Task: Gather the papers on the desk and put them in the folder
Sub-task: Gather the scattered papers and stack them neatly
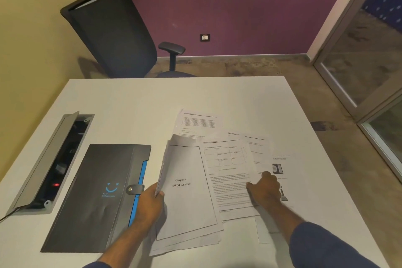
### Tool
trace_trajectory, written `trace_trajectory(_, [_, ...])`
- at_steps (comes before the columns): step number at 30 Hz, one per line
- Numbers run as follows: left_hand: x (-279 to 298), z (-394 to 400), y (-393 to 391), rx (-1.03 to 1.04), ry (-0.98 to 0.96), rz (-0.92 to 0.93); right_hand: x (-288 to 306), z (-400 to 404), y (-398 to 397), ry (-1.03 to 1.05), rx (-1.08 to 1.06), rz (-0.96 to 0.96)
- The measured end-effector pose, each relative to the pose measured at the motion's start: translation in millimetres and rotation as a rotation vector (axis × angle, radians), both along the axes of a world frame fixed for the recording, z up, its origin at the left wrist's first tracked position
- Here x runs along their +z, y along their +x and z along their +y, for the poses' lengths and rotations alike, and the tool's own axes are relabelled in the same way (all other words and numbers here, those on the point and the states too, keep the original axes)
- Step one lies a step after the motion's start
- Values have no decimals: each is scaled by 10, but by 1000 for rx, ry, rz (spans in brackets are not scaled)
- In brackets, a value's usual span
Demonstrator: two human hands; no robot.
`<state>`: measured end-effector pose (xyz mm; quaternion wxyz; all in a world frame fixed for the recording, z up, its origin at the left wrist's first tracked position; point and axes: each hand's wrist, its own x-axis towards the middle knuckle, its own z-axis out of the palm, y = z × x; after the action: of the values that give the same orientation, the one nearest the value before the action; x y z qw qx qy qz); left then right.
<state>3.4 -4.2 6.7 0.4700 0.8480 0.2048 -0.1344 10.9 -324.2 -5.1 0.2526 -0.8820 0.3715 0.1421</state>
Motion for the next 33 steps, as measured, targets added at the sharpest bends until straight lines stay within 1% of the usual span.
trace_trajectory(3, [-42,-15,18,-1,26,3,-91,8,21,-30,-11,65])
trace_trajectory(5, [-67,-16,45,6,16,19,-188,-9,29,32,-55,85])
trace_trajectory(6, [-76,-11,58,5,9,29,-227,-20,30,76,-92,64])
trace_trajectory(8, [-96,12,71,7,-14,45,-285,-42,27,119,-160,-48])
trace_trajectory(12, [-108,70,77,28,-40,54,-288,-74,52,118,-211,-297])
trace_trajectory(14, [-108,96,79,44,-42,64,-244,-89,63,176,-241,-409])
trace_trajectory(16, [-118,123,78,56,-45,67,-192,-123,70,249,-211,-507])
trace_trajectory(18, [-122,148,70,75,-53,71,-152,-163,75,280,-176,-562])
trace_trajectory(19, [-119,158,64,86,-58,72,-131,-182,91,309,-198,-576])
trace_trajectory(22, [-99,192,54,135,-67,64,-92,-235,144,480,-355,-557])
trace_trajectory(25, [-69,240,29,178,-76,44,-80,-234,135,638,-406,-536])
trace_trajectory(29, [25,262,-41,191,-110,35,-9,-39,77,841,-335,-508])
trace_trajectory(31, [92,250,-79,191,-131,50,45,136,49,869,-269,-500])
trace_trajectory(33, [139,247,-114,188,-170,47,85,316,23,849,-167,-471])
